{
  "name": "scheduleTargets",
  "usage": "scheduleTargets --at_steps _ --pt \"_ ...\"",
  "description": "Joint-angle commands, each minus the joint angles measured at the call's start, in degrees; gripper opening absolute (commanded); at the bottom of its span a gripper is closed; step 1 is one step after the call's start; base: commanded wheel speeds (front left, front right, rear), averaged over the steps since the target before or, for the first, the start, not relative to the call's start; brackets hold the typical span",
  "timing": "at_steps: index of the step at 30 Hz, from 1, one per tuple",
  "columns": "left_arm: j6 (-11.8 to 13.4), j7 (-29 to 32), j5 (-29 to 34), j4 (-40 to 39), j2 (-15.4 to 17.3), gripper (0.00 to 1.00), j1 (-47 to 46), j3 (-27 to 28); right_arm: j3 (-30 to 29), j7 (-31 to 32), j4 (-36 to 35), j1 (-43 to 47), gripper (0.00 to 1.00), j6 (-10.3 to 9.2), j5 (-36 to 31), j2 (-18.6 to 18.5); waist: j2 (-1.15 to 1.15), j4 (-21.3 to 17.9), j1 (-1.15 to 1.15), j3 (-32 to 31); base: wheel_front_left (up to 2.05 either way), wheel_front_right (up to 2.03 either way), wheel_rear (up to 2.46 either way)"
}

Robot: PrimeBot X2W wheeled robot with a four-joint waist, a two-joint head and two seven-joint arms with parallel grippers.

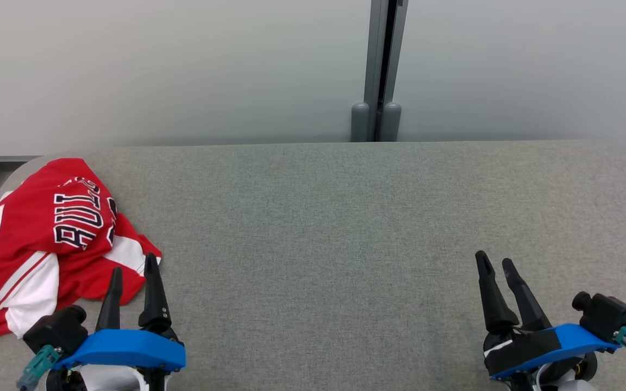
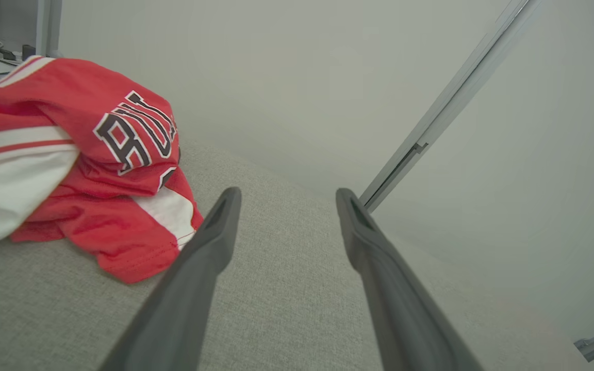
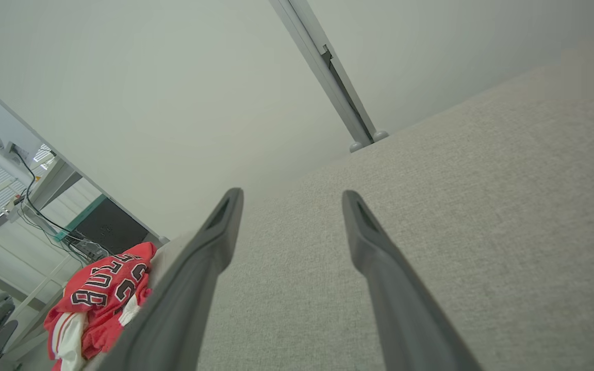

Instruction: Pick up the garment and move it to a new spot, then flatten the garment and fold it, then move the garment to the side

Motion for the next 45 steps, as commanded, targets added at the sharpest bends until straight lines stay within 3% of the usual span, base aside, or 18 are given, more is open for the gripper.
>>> scheduleTargets --at_steps 1,45 --pt "0.4 -0.7 2.2 -0.2 0.7 1.0 -1.1 -0.4 0.3 -0.7 -0.2 -0.9 1.0 0.11 -2.4 -0.4 0.0 0.0 0.0 -0.1 0.0 0.0 0.0" --pt "3.4 -6.5 24.4 4.7 2.6 1.0 -1.6 -6.0 1.5 -6.5 3.6 -1.8 1.0 0.09 -28.3 -0.5 0.0 0.8 0.0 -0.7 0.0 0.0 0.0"
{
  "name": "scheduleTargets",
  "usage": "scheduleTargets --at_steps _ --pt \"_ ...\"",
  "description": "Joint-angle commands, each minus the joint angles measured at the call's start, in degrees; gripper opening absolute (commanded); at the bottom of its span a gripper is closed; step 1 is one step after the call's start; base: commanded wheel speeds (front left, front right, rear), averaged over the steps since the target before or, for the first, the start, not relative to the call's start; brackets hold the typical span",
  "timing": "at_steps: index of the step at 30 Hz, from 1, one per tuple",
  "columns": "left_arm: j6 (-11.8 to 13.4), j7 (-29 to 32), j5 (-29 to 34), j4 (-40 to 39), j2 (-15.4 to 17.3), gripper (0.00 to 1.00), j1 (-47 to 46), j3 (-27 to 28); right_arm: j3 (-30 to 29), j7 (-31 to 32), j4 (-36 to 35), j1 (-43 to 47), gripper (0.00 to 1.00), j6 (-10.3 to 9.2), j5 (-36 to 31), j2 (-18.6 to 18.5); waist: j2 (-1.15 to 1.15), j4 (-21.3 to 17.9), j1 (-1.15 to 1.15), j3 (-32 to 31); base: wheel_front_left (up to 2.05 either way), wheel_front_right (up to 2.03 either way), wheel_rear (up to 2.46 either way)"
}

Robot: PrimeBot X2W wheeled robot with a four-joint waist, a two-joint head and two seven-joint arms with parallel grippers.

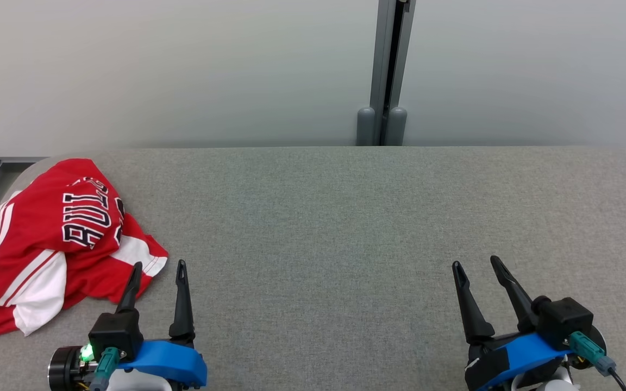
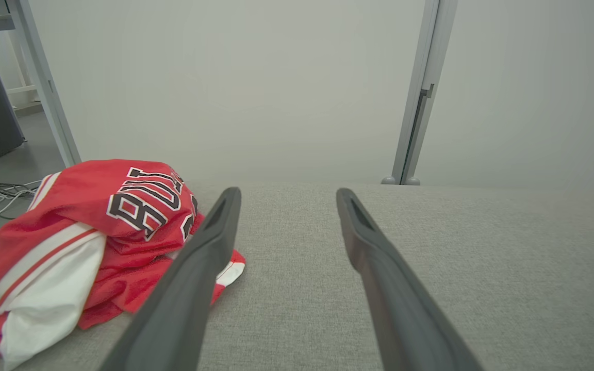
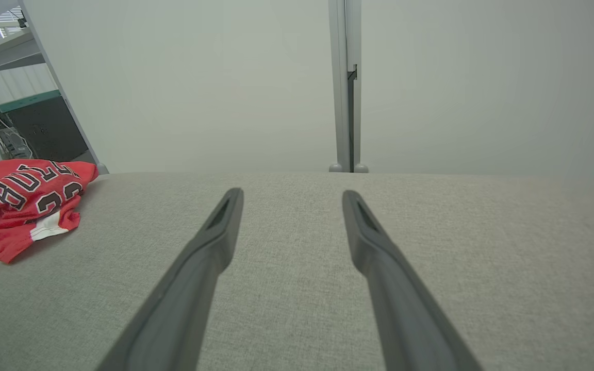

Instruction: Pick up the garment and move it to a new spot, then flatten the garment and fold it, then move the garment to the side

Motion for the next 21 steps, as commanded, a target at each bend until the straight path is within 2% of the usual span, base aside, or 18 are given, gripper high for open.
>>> scheduleTargets --at_steps 1,12,21 --pt "0.5 -0.4 0.8 -0.1 0.4 1.0 -0.8 0.0 -0.1 -0.5 -0.1 -0.7 1.0 0.02 -0.8 -0.4 0.0 0.0 0.0 0.0 0.0 0.0 0.0" --pt "1.7 -1.5 5.0 0.2 0.9 1.0 -0.5 -0.8 -0.4 -1.6 0.3 -0.8 1.0 0.02 -5.5 -0.4 0.0 -0.2 0.0 0.4 0.0 0.0 0.0" --pt "2.1 -2.3 6.9 0.5 1.0 1.0 -0.9 -1.3 -1.2 -2.3 1.2 -1.0 1.0 0.02 -5.4 -0.4 0.0 -0.1 0.0 0.8 0.0 0.0 0.0"
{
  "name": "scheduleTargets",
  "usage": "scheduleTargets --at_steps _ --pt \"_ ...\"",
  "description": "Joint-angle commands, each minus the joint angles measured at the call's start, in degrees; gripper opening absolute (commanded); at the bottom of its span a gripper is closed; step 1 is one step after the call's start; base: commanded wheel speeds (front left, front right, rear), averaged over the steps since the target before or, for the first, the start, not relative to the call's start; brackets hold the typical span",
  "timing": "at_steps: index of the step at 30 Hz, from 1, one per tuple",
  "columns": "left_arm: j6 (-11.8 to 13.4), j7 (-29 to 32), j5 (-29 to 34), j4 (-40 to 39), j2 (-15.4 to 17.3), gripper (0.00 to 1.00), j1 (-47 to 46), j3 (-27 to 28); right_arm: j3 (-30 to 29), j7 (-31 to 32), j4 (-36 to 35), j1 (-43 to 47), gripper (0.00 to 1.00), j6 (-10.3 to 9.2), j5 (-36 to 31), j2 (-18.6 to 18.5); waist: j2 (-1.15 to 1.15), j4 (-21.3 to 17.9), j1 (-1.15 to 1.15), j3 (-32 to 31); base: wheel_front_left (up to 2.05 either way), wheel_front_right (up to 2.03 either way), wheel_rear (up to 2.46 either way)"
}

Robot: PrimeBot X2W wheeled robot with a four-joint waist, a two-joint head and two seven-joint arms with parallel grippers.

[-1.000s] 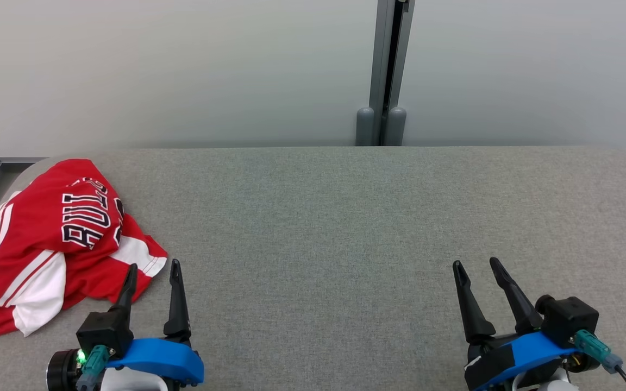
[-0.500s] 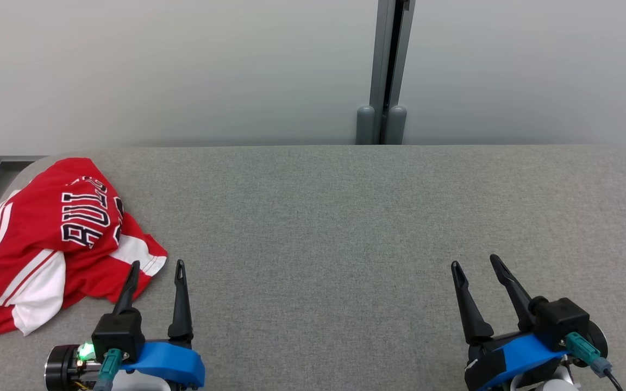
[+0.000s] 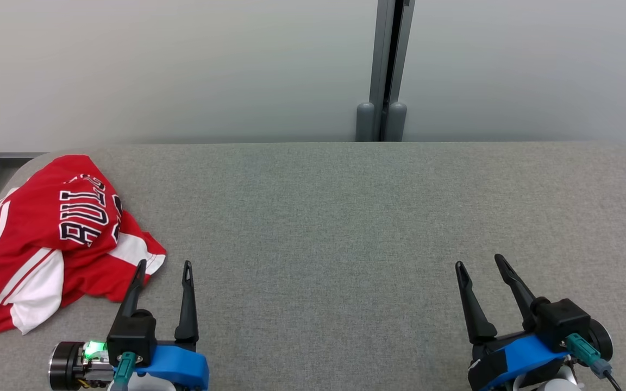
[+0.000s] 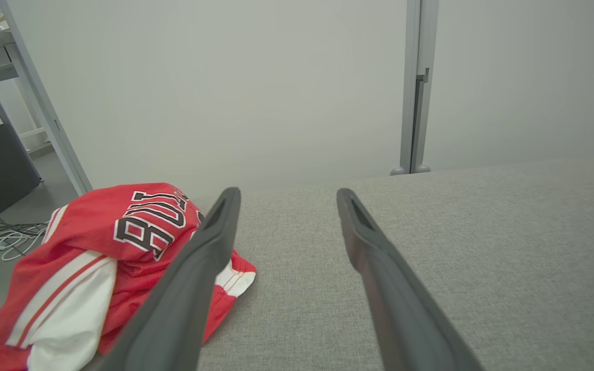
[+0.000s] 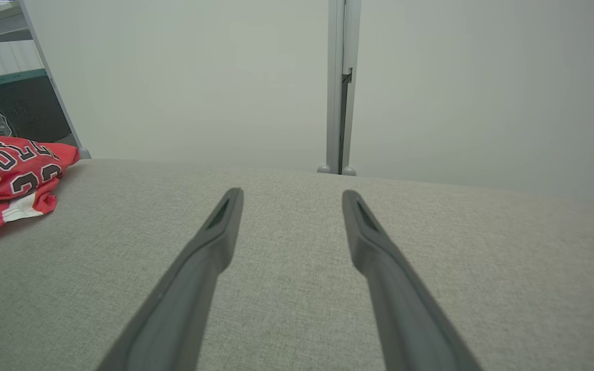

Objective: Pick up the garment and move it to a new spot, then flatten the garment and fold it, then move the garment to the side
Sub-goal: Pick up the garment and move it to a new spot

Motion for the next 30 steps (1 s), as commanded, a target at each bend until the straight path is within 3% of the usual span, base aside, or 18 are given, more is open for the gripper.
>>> scheduleTargets --at_steps 1,19,30 --pt "0.3 -0.3 0.0 0.0 0.2 1.0 -0.9 0.1 -0.1 -0.3 0.1 -0.7 1.0 0.0 -0.2 -0.4 0.0 0.0 0.0 0.0 0.0 0.0 0.0" --pt "0.7 -0.3 -0.9 0.7 0.8 1.0 -1.4 -0.2 0.1 -0.3 0.4 -0.7 1.0 0.01 0.2 -0.3 0.0 1.1 0.0 0.2 0.0 0.0 0.0" --pt "1.1 -0.3 -1.3 0.4 1.8 1.0 -1.9 0.3 0.3 -0.2 0.1 0.0 1.0 0.0 0.9 -0.3 0.0 6.5 0.0 0.2 0.0 0.0 0.0"
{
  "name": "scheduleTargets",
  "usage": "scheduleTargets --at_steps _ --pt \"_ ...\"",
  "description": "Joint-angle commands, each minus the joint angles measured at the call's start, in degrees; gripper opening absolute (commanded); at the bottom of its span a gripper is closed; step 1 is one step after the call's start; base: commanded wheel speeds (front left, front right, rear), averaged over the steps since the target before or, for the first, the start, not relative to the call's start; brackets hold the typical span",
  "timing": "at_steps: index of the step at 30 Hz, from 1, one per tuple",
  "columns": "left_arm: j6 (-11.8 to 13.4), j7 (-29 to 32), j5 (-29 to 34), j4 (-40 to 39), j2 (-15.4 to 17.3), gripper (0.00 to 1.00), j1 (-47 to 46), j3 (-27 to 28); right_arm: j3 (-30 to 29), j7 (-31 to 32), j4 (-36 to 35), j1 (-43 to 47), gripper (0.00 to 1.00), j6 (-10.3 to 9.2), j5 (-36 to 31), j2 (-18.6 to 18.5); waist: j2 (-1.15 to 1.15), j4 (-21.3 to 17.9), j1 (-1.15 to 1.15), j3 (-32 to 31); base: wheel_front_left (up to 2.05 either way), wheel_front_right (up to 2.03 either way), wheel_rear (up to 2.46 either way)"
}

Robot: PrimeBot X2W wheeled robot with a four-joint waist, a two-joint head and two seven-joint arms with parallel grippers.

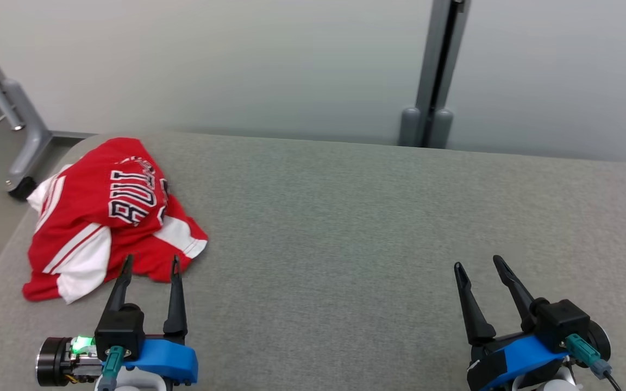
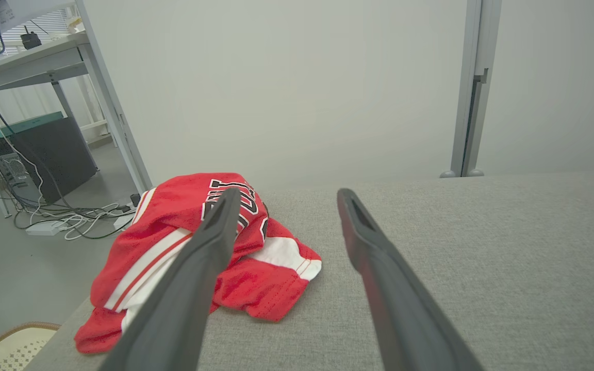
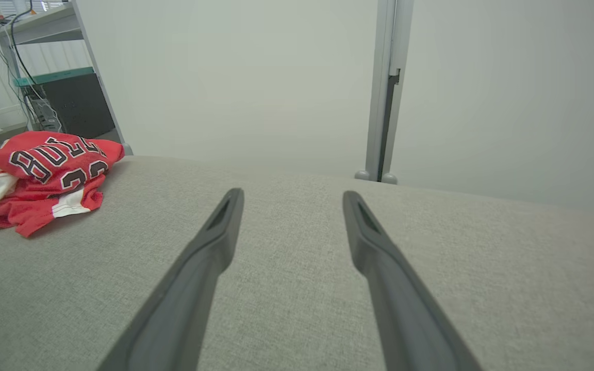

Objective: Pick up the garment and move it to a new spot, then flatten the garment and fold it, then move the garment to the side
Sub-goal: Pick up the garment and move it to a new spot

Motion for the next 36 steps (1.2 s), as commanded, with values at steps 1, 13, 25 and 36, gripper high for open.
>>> scheduleTargets --at_steps 1,13,25,36 --pt "0.3 -0.3 -0.3 -0.2 0.4 1.0 -0.7 0.4 0.1 -0.2 0.0 0.0 1.0 0.0 0.3 -0.3 0.0 1.7 0.0 0.3 0.0 0.0 0.0" --pt "0.9 0.0 -1.4 -1.1 1.7 1.0 0.0 0.9 0.5 -0.2 0.2 0.7 1.0 0.0 1.1 -0.3 0.0 10.7 0.0 0.1 0.0 0.0 0.0" --pt "1.9 0.4 -2.9 -2.8 3.2 1.0 1.4 2.6 1.1 -0.2 0.1 1.1 1.0 0.0 1.5 -0.3 0.0 17.6 0.0 -0.1 0.0 0.0 0.0" --pt "2.7 0.8 -4.4 -4.7 4.4 1.0 2.5 4.1 1.9 -0.2 0.2 0.7 1.0 0.0 1.9 -0.3 0.0 20.1 0.0 0.1 0.0 0.0 0.0"
